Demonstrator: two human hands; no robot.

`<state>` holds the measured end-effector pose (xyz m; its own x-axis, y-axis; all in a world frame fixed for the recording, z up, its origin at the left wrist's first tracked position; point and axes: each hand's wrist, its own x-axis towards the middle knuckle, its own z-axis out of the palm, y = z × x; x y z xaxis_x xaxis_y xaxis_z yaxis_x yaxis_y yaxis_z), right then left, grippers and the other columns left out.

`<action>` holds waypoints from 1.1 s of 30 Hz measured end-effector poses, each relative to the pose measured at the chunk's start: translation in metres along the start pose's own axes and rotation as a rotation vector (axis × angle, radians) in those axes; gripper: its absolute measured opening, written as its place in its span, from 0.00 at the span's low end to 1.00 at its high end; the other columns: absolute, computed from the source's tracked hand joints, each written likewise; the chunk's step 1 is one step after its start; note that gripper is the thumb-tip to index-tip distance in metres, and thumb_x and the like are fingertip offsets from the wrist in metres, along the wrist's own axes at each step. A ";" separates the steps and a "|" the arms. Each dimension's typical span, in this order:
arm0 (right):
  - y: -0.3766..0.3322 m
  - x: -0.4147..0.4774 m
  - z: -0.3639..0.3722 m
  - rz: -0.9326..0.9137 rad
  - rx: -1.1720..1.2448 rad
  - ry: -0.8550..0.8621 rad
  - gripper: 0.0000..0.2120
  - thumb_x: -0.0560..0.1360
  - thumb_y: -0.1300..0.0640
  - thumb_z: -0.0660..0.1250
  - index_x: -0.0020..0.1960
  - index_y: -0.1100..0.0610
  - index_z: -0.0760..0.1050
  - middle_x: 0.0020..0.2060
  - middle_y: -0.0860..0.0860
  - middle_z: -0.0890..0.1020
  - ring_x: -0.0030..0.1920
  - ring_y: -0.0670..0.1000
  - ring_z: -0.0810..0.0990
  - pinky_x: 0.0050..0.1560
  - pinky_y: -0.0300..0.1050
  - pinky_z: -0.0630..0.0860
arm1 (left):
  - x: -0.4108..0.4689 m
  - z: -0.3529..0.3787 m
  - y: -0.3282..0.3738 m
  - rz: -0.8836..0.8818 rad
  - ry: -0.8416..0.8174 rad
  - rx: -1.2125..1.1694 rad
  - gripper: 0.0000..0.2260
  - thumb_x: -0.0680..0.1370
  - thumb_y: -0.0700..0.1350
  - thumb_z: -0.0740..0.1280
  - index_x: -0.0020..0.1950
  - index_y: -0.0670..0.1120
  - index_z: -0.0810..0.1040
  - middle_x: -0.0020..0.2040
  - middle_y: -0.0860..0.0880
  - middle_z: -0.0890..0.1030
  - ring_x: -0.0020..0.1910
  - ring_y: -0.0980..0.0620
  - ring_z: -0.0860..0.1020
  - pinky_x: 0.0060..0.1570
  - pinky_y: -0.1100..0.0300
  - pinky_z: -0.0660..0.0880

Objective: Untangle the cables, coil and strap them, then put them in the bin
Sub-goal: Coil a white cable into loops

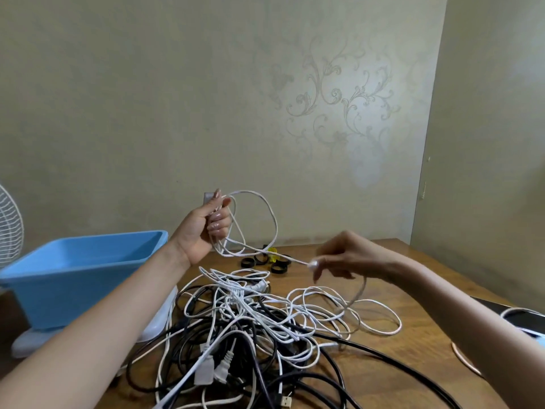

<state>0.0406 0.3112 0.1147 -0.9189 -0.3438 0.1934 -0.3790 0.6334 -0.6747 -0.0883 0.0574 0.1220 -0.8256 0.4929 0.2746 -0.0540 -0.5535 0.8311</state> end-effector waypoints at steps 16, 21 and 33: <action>-0.024 0.019 -0.003 -0.331 0.353 0.041 0.08 0.72 0.72 0.65 0.47 0.63 0.79 0.46 0.61 0.82 0.50 0.58 0.81 0.55 0.46 0.78 | 0.000 0.026 -0.021 -0.176 0.073 0.304 0.14 0.81 0.42 0.59 0.35 0.46 0.65 0.21 0.53 0.65 0.17 0.61 0.61 0.15 0.72 0.57; -0.047 0.050 0.007 -0.382 -0.223 0.417 0.08 0.69 0.72 0.71 0.43 0.62 0.83 0.34 0.52 0.83 0.31 0.47 0.82 0.35 0.35 0.78 | -0.010 0.062 -0.036 -0.099 0.014 0.447 0.09 0.80 0.37 0.60 0.43 0.36 0.76 0.30 0.43 0.81 0.27 0.50 0.81 0.31 0.63 0.79; -0.015 0.064 -0.005 -0.290 0.021 0.551 0.07 0.69 0.66 0.74 0.43 0.58 0.80 0.33 0.49 0.81 0.28 0.45 0.78 0.24 0.42 0.75 | -0.015 0.058 -0.017 -0.357 -0.199 0.417 0.19 0.73 0.59 0.60 0.44 0.42 0.72 0.24 0.54 0.60 0.19 0.62 0.58 0.19 0.71 0.53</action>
<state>-0.0136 0.2833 0.1408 -0.7022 -0.0879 0.7065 -0.6246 0.5524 -0.5520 -0.0420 0.0981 0.1322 -0.6731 0.7396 -0.0052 -0.0505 -0.0390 0.9980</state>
